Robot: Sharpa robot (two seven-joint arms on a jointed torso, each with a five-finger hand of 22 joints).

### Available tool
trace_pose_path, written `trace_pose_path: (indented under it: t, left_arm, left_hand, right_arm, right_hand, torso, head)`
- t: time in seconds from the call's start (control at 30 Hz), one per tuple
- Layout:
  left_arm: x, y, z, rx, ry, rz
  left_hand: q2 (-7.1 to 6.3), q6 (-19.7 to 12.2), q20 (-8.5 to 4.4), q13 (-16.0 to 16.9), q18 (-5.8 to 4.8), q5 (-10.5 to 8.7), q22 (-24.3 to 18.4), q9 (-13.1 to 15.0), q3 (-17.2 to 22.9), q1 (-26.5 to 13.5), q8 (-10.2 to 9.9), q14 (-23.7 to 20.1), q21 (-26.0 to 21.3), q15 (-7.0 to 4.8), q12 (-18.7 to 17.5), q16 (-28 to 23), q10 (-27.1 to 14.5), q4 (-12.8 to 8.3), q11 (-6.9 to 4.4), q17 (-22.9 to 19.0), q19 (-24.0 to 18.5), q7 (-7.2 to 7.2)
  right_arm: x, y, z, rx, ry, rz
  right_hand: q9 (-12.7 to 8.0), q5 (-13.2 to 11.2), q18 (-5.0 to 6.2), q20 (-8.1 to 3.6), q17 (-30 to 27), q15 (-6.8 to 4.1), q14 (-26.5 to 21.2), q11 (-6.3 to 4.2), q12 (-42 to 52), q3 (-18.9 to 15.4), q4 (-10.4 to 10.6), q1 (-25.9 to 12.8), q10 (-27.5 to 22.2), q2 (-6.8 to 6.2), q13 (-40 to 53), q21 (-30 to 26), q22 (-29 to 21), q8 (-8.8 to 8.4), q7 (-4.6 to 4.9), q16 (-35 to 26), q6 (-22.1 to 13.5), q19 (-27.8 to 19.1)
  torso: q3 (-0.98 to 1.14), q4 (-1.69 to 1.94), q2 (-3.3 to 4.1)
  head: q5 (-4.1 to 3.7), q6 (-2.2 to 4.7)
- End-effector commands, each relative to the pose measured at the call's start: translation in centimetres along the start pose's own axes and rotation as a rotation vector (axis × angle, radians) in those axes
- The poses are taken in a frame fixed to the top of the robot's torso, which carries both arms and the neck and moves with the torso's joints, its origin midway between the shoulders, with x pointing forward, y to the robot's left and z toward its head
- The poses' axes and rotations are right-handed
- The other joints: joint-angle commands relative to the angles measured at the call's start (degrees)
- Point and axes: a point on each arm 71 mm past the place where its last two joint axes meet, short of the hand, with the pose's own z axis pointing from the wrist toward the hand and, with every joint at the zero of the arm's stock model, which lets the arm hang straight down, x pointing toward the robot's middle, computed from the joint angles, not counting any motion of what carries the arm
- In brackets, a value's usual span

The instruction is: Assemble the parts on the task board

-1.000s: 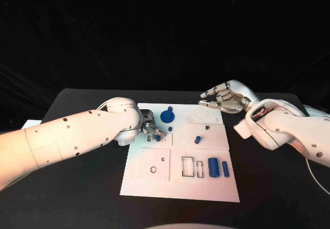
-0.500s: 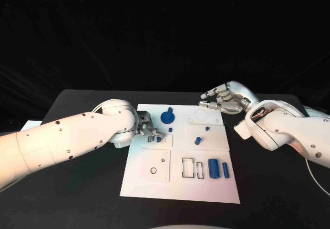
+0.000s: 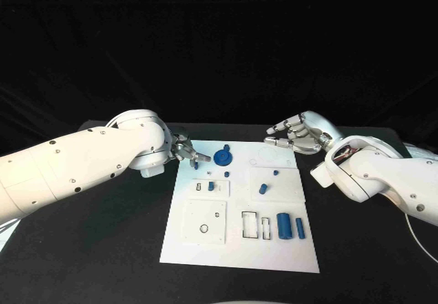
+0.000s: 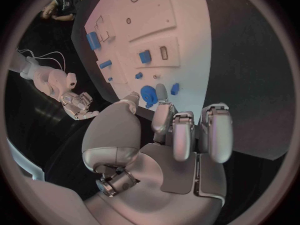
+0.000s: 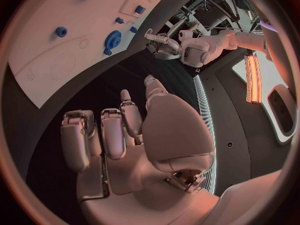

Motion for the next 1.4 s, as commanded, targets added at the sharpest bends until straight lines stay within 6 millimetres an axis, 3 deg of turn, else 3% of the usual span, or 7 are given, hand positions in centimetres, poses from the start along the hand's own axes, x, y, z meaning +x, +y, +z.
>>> trace_pose_path:
  t: [0.03,0.3,0.63,1.4]
  left_arm:
    - [-0.6,1.3,0.5,-0.083,0.077,0.014]
    - [-2.1,1.6,2.5,-0.105,0.07,-0.008]
    - [-2.0,1.4,4.7,-0.13,0.092,0.037]
    - [-1.3,0.5,5.1,-0.105,0.12,0.041]
  left_hand:
    - [0.73,-1.1,0.31,-0.6,0.07,0.55,8.4,-0.6,-1.0,2.5,-0.9,5.9,-0.6,0.36,-0.7,0.2,-0.7,-0.2,0.22,15.1,1.7,0.38]
    - [1.85,-4.4,1.6,-1.4,0.09,0.79,8.4,-5.3,-2.8,7.3,-6.4,5.9,-0.8,1.83,-1.4,0.2,-1.6,-0.1,2.01,15.1,1.7,2.6]
    - [2.62,-1.9,1.73,-0.8,-0.04,0.79,9.0,-5.9,-4.2,8.0,-5.8,5.9,-0.4,1.74,-0.7,0.2,-1.2,0.1,1.75,15.1,2.1,2.09]
    - [3.47,-1.0,1.47,-0.1,-0.21,0.82,9.7,-5.1,-5.7,7.9,-4.7,5.9,0.1,1.41,0.2,0.2,-0.7,0.0,1.32,15.1,2.5,1.58]
  right_arm:
    - [0.2,0.1,-0.1,-0.008,0.017,-0.002]
    - [0.3,0.2,0.0,-0.014,0.015,-0.004]
    - [0.4,0.3,0.0,-0.017,0.018,-0.003]
    - [0.6,0.4,0.2,-0.019,0.022,-0.002]
  right_hand:
    - [0.1,-0.2,0.89,0.04,5.0,-0.01,3.6,-0.06,-0.3,-0.3,0.0,0.4,-0.4,0.32,3.0,-0.2,8.9,0.05,-0.07,-0.2,0.3,1.0]
    - [0.1,-0.2,0.89,0.04,5.0,-0.01,3.6,-0.06,-0.3,-0.4,0.0,0.5,-0.4,0.38,3.0,-0.2,8.9,0.05,-0.07,-0.2,0.3,1.0]
    - [0.1,-0.2,0.89,0.04,5.0,-0.01,3.6,-0.06,-0.3,-0.4,0.0,0.5,-0.4,0.38,3.0,-0.2,8.9,0.05,-0.07,-0.2,0.3,1.0]
    - [0.1,-0.2,0.9,0.04,5.0,-0.02,3.6,-0.07,-0.4,-0.4,-0.1,0.6,-0.4,0.49,3.0,-0.2,8.9,0.05,-0.08,-0.3,0.3,1.0]
  torso:
    - [0.04,0.0,0.01]
    - [-0.04,-0.06,0.12]
    - [-0.15,-0.39,0.52]
    - [-0.13,-0.4,0.49]
  head:
    - [0.0,0.2]
    - [0.3,0.5]
    - [0.51,0.75]
    - [0.61,0.56]
